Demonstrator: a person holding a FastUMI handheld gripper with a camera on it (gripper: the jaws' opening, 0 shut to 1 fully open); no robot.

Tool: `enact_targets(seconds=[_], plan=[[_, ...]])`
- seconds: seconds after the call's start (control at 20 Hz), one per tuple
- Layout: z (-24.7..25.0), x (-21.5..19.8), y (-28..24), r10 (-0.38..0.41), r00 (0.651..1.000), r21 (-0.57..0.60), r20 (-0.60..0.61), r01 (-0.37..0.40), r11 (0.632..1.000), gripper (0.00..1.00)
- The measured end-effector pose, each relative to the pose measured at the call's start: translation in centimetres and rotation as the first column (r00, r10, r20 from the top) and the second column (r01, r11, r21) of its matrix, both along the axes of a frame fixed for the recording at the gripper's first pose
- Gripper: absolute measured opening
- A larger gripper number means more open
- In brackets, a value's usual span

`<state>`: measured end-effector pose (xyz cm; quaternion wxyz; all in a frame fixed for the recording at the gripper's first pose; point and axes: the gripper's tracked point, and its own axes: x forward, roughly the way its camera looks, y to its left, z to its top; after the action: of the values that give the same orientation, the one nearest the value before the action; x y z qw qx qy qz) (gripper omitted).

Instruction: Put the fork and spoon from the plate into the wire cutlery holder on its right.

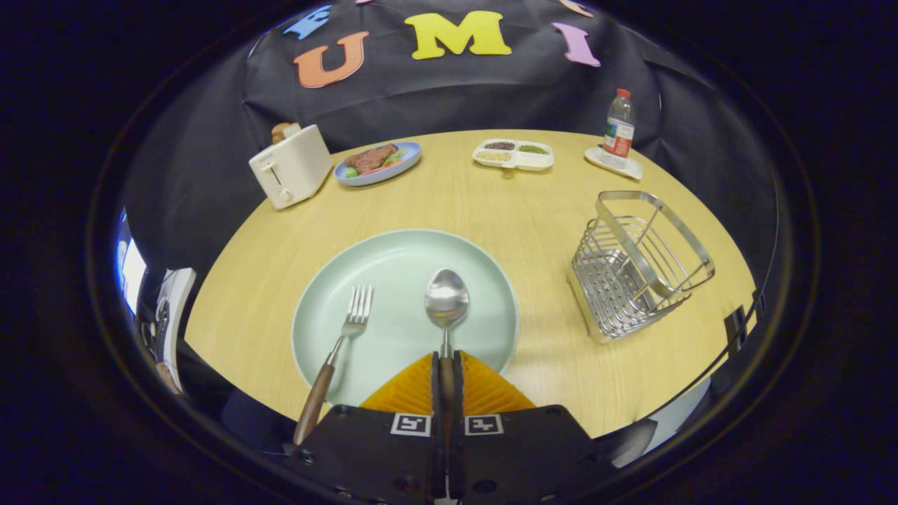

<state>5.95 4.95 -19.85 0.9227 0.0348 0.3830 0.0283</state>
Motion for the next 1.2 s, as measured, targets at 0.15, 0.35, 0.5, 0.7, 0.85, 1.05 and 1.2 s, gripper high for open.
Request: enact_targets(seconds=[0.15,0.35,0.5,0.7,0.85,1.05,1.2], plan=[[0.5,0.1,-0.1,-0.003,1.000,0.009,0.017,0.003,1.000,0.03],[2.1,-0.4,0.9,0.036,0.999,0.043,0.032,-0.037,0.998,0.03],[4.1,-0.6,0.5,0.055,0.997,0.049,0.049,-0.058,0.997,0.03],[8.3,-1.4,-0.8,0.069,0.995,0.070,0.078,-0.075,0.995,0.03],[11.5,-1.5,-3.5,0.044,0.994,0.072,0.096,-0.051,0.996,0.03],[13.6,-2.1,-8.2,-0.002,0.996,0.022,0.090,0.000,1.000,0.03],[13.9,-2.5,-11.1,-0.032,0.997,-0.012,0.064,0.033,0.999,0.03]])
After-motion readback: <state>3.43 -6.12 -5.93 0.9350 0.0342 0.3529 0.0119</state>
